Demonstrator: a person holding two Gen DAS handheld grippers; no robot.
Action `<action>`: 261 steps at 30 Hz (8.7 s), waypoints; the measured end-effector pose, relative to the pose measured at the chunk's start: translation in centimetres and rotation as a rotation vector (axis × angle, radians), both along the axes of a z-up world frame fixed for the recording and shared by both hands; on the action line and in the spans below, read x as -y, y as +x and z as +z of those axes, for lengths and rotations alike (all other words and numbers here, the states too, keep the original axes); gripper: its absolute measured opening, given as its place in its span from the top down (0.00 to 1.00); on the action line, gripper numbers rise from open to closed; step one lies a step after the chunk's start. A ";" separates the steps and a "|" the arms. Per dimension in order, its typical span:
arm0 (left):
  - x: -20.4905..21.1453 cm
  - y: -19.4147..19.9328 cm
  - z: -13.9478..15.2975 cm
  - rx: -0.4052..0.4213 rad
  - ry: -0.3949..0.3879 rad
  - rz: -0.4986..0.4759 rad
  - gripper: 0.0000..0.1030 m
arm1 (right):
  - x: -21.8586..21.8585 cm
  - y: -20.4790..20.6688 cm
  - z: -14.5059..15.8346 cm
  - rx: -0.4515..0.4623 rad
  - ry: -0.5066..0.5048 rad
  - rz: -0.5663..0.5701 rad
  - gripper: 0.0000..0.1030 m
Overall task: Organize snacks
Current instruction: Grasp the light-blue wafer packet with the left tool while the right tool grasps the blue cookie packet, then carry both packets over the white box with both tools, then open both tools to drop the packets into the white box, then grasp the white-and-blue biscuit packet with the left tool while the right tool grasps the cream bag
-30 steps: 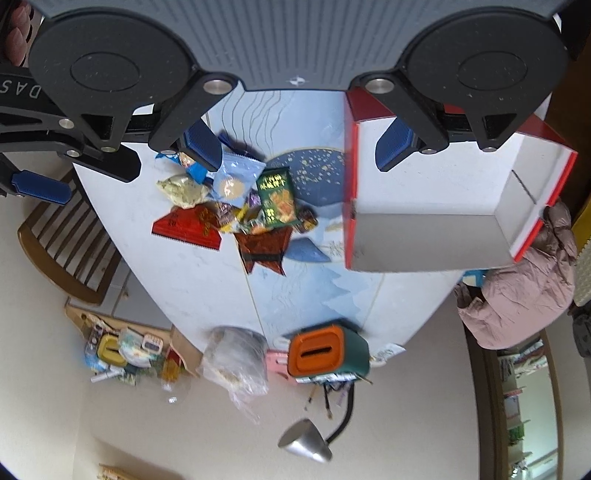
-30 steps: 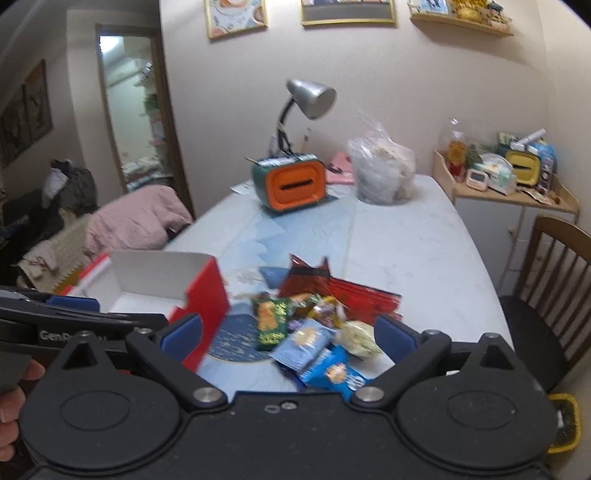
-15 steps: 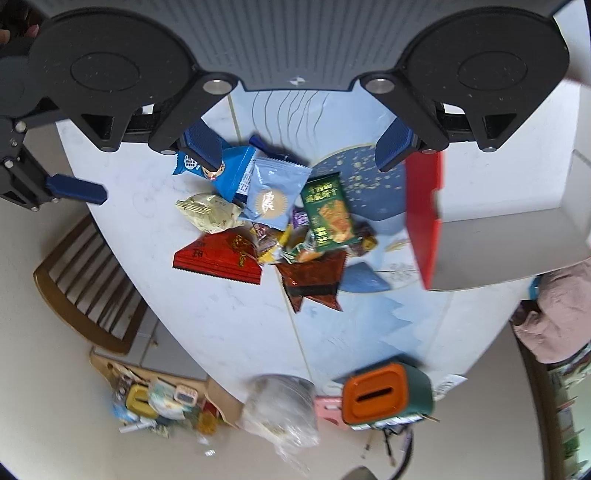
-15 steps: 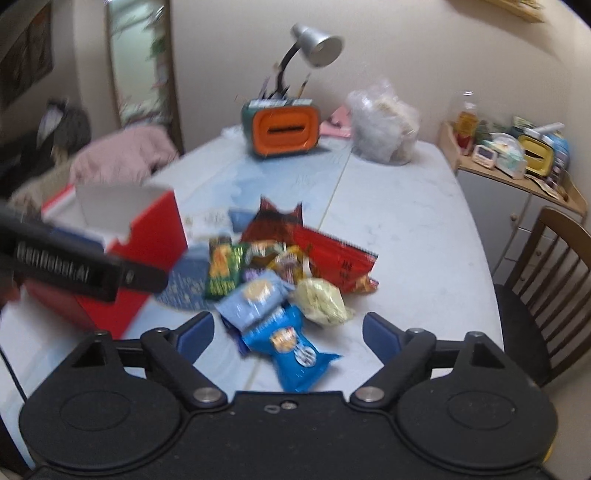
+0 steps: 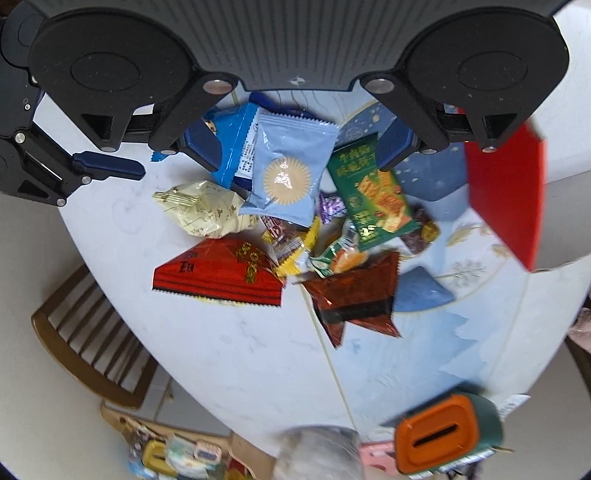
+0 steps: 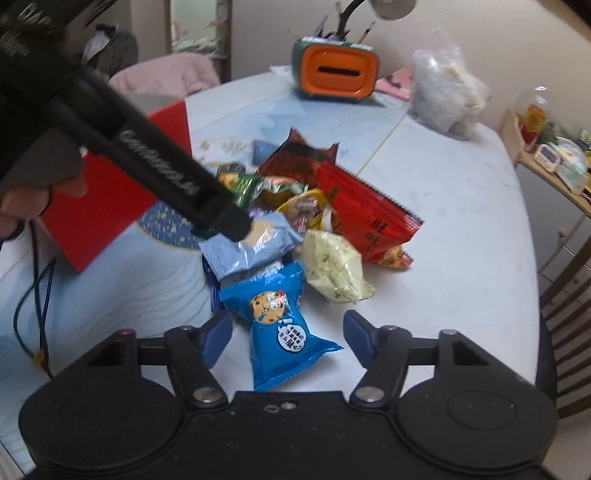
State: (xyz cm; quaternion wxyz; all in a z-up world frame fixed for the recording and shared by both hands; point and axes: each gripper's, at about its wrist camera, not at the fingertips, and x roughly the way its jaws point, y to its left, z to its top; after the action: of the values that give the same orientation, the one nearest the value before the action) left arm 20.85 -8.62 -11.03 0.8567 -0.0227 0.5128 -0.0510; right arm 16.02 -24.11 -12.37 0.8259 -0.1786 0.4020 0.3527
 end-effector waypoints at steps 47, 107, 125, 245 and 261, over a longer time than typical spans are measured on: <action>-0.3 3.6 -4.0 -0.100 -0.100 -0.049 0.62 | -1.0 -1.0 -1.9 -0.046 -0.025 0.048 0.68; -24.7 -13.6 7.1 0.064 -0.067 0.417 0.87 | -21.0 -4.3 10.3 -0.074 0.199 0.118 0.70; -29.4 -11.5 1.2 -0.116 0.040 0.394 0.87 | -29.2 -3.9 3.9 -0.183 0.011 0.128 0.70; 3.2 1.4 -4.5 -0.081 0.029 -0.143 0.26 | -0.8 10.4 -2.2 -0.317 0.111 -0.175 0.23; 4.2 1.6 -4.5 -0.041 0.078 -0.140 0.49 | -1.1 10.4 -3.1 -0.338 0.120 -0.198 0.53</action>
State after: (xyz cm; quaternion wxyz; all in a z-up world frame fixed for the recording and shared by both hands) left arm 22.43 -12.83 -15.53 0.8405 0.0457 0.5322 -0.0903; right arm 26.39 -23.05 -15.47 0.7865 -0.0269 0.5289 0.3179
